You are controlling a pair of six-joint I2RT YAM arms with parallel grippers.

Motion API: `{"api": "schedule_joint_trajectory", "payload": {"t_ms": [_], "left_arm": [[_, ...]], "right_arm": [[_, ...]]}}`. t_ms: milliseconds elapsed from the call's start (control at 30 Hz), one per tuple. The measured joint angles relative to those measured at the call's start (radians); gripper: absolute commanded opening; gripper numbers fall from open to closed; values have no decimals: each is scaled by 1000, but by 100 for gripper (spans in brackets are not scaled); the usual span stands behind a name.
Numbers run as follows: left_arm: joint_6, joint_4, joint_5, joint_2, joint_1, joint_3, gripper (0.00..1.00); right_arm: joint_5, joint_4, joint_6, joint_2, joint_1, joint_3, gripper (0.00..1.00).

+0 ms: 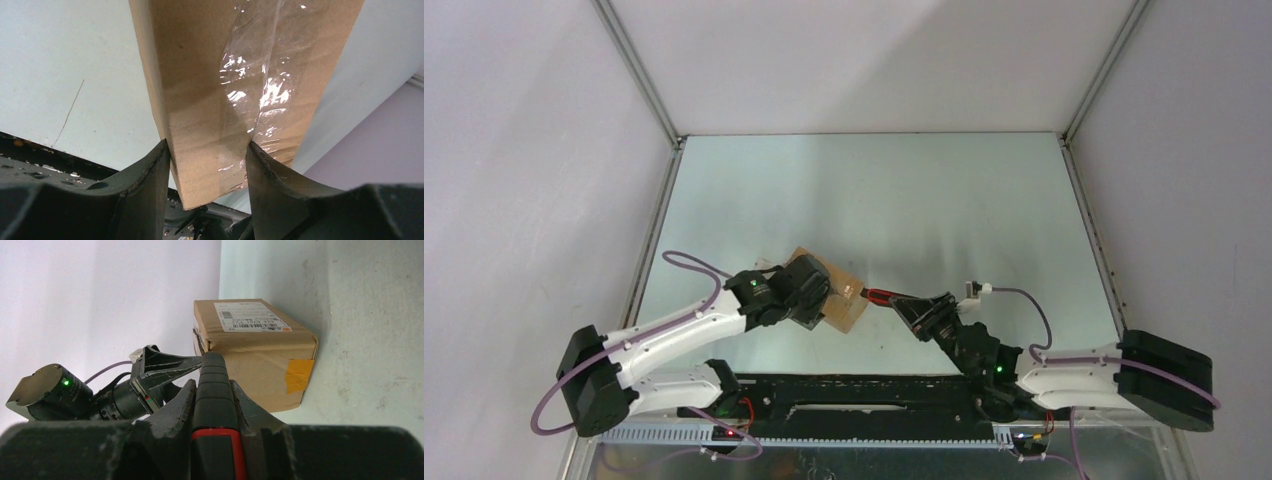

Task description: Unpack the express box

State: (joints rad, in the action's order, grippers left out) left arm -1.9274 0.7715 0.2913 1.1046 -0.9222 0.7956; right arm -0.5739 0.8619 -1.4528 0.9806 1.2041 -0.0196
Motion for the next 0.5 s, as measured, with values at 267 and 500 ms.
{"api": "schedule_joint_trajectory", "payload": {"t_ms": [267, 500], "left_arm": [[-5, 17, 23, 17, 8, 19, 0], [-6, 9, -33, -66, 26, 18, 0]], "right_arm": [[-45, 79, -3, 85, 18, -15, 0], [10, -3, -6, -98, -11, 8, 0]]}}
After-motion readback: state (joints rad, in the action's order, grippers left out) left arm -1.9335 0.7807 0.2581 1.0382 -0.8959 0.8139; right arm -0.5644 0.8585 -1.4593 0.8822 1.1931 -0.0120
